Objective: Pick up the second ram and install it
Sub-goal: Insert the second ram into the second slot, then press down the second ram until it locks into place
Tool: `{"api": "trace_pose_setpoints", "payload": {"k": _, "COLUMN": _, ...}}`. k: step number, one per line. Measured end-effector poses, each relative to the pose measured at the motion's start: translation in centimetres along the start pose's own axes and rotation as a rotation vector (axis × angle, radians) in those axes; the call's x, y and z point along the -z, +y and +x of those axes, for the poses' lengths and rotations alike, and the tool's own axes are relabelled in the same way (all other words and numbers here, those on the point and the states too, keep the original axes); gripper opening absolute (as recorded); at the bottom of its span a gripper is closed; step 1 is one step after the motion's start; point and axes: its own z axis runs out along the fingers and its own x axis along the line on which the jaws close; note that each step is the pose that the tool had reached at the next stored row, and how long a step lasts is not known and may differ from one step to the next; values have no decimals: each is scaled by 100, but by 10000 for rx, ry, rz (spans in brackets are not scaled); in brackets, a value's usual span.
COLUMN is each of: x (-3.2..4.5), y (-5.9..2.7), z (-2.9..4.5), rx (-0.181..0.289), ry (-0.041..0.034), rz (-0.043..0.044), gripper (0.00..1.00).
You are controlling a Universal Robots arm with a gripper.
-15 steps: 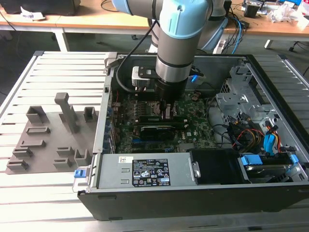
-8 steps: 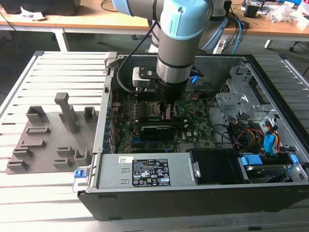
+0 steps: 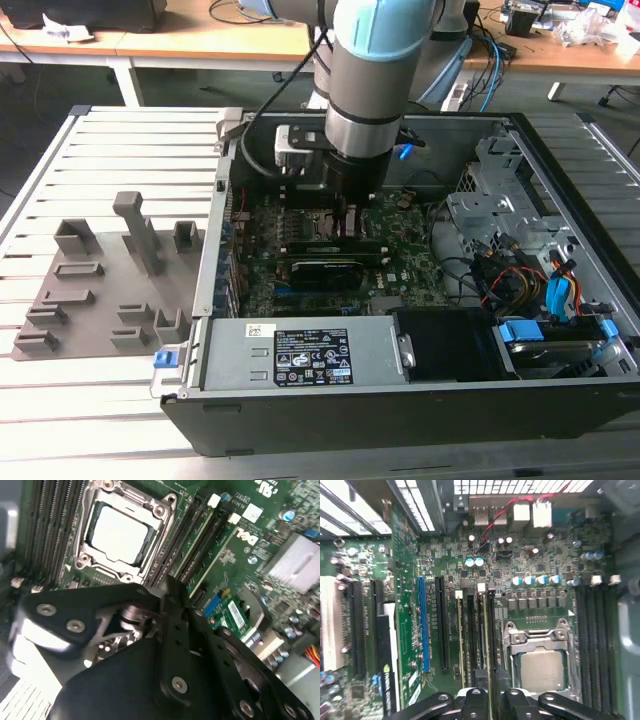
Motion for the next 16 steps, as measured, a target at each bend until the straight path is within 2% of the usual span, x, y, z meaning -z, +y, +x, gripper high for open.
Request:
{"api": "trace_pose_setpoints", "payload": {"k": 1, "x": 113, "y": 4, "z": -31, "rx": -3, "ry": 158, "rz": 11, "gripper": 11}}
{"api": "trace_pose_setpoints", "payload": {"k": 2, "x": 255, "y": 9, "z": -67, "rx": -7, "ry": 347, "rz": 23, "gripper": 11}}
{"api": "trace_pose_setpoints", "payload": {"k": 3, "x": 333, "y": 11, "z": -73, "rx": -5, "ry": 357, "rz": 24, "gripper": 11}}
{"api": "trace_pose_setpoints", "payload": {"k": 4, "x": 346, "y": 12, "z": -74, "rx": -7, "ry": 357, "rz": 23, "gripper": 11}}
{"api": "trace_pose_setpoints", "payload": {"k": 10, "x": 350, "y": 10, "z": -74, "rx": -8, "ry": 357, "rz": 23, "gripper": 11}}
{"api": "trace_pose_setpoints", "payload": {"k": 12, "x": 351, "y": -19, "z": -75, "rx": -7, "ry": 360, "rz": 18, "gripper": 11}}
{"api": "trace_pose_setpoints", "payload": {"k": 15, "x": 301, "y": -344, "z": -94, "rx": -11, "ry": 380, "rz": -112, "gripper": 11}}
{"api": "trace_pose_setpoints", "payload": {"k": 16, "x": 273, "y": -401, "z": -96, "rx": -13, "ry": 380, "rz": -117, "gripper": 11}}
